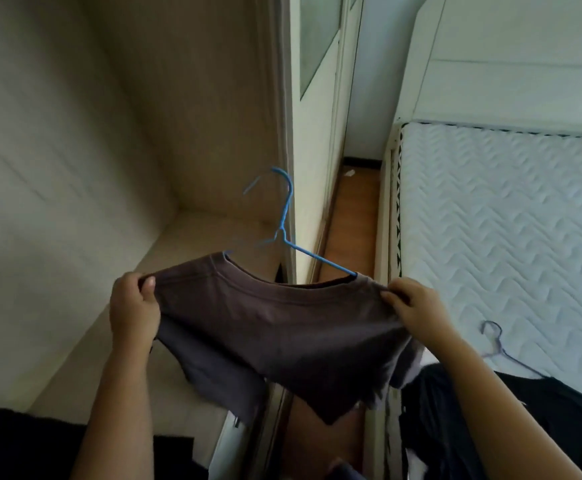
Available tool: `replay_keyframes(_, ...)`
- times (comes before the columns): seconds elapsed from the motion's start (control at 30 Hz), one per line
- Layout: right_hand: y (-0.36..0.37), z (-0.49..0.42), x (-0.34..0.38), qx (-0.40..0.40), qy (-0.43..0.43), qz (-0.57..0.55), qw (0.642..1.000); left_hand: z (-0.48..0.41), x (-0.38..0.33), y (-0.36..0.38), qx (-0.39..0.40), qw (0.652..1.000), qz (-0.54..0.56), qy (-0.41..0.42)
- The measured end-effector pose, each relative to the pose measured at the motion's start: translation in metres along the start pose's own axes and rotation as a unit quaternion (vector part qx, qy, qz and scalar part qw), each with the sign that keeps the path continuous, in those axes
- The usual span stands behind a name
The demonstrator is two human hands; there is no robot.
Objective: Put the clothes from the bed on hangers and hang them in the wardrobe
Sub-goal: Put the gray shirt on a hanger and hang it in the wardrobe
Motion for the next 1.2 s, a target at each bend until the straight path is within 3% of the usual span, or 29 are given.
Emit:
replay_keyframes(0.13, -0.007, -0.057, 0.045, 0.046, -0.106, -0.03, 0.993, -0.043, -0.003, -0.028, -0.031, 0.998, -0.048, -0.023)
replay_keyframes(0.3, 0.0, -0.134, 0.106, 0.118, -0.13, -0.17, 0.97, -0.055, -0.033, -0.07, -0.102, 0.988, -0.039, -0.105)
replay_keyframes(0.43, 0.015, -0.167, 0.172, 0.207, -0.149, -0.251, 0.934, -0.042, -0.094, -0.114, -0.193, 0.981, -0.027, -0.021)
replay_keyframes(0.53, 0.024, -0.173, 0.219, 0.272, -0.118, -0.351, 0.888, -0.022, -0.131, -0.152, -0.25, 0.965, -0.064, 0.056)
replay_keyframes(0.63, 0.022, -0.169, 0.27, 0.304, -0.139, -0.382, 0.861, 0.0, -0.162, -0.193, -0.3, 0.941, -0.115, 0.106)
replay_keyframes(0.77, 0.006, -0.156, 0.331, 0.301, -0.161, -0.458, 0.82, 0.025, -0.194, -0.247, -0.366, 0.901, -0.182, 0.148)
replay_keyframes(1.07, -0.032, -0.113, 0.433, 0.268, -0.201, -0.608, 0.72, 0.088, -0.218, -0.359, -0.539, 0.773, -0.308, 0.13)
replay_keyframes(1.2, -0.053, -0.092, 0.463, 0.264, -0.234, -0.66, 0.663, 0.1, -0.21, -0.389, -0.556, 0.769, -0.307, 0.068)
Point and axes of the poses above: each hand's wrist, its own z-axis away from the middle knuckle, its own y-axis out of the palm, x = y × z, the point moved 5 cm from there along -z, towards the middle knuckle, and after that the axes turned 2 degrees about -y, right-handed, at the moved point
